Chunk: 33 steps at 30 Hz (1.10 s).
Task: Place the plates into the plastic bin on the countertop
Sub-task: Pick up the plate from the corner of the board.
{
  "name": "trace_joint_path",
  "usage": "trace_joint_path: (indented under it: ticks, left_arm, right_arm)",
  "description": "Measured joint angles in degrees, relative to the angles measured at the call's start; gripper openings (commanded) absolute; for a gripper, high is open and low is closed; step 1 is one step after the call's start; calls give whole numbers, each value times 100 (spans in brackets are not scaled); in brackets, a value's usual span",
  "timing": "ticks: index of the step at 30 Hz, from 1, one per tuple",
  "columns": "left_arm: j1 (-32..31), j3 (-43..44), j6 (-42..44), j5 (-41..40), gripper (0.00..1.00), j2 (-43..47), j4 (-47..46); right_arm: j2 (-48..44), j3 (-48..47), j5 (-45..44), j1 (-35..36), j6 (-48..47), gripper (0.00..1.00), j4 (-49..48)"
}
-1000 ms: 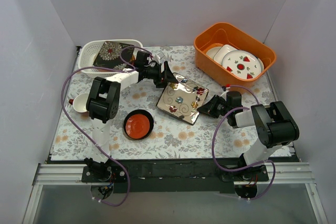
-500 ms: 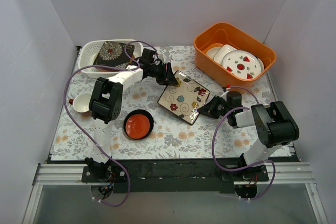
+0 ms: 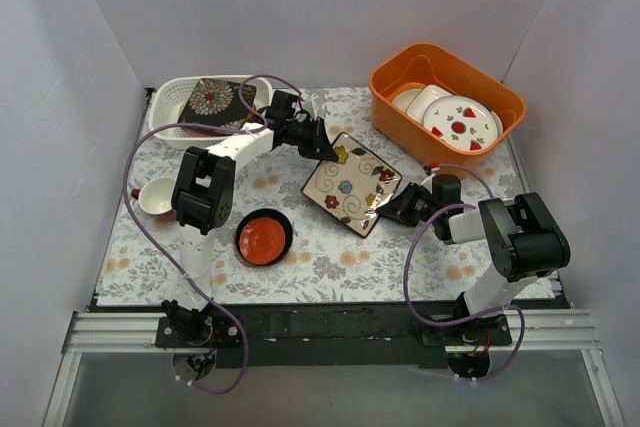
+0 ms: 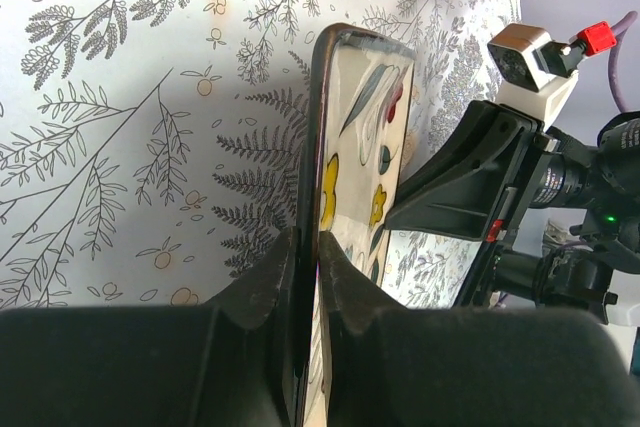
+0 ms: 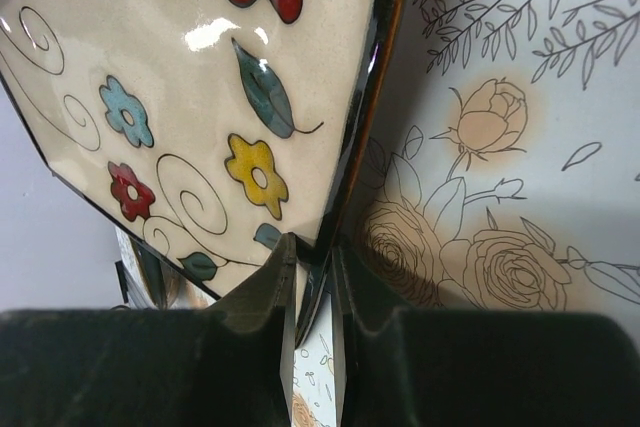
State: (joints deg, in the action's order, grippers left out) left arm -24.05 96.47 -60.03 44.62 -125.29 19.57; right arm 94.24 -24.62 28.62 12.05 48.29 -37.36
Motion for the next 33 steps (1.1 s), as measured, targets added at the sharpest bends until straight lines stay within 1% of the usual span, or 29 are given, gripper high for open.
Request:
trace_joint_path:
  ticks: [3,7,9,12,13,15,16,18,21,27,28,33]
  left_arm:
    - [-2,37,44,9,0,-9,39]
    - [-15,98,107,-22,0,-9,125]
    - [-17,103,116,-24,0,-9,142]
    - [-17,105,101,7,0,-9,136]
    - [-17,105,76,31,0,-9,125]
    - [-17,105,35,92,0,-9,98]
    - [-17,103,15,111,0,-9,87]
    - [-13,74,-42,155,0,-9,28]
    - [-4,-11,-160,341,0,-9,-35]
    - [94,-153,-396,645,0,-9,-74]
    - [131,-184,-439,697,0,-9,-81]
    - [308,-249,-590,861,0,-7,-94]
  right_arm:
    - [0,0,4,0,-2,8,0]
    - [0,4,11,0,0,17,-2]
    - [-2,9,13,0,-2,20,-4]
    - [-28,31,13,0,-15,30,-7]
    - [-48,42,13,2,-28,36,-7]
    - [-98,70,11,20,-66,43,-13]
    - [-129,79,15,35,-87,48,-50]
    - [-184,85,13,57,-114,51,-74]
    - [-214,87,-26,83,-186,52,-175]
    - [-247,90,-37,116,-201,62,-323]
    - [-262,90,-37,129,-201,66,-387]
    - [-363,94,-37,157,-203,71,-533]
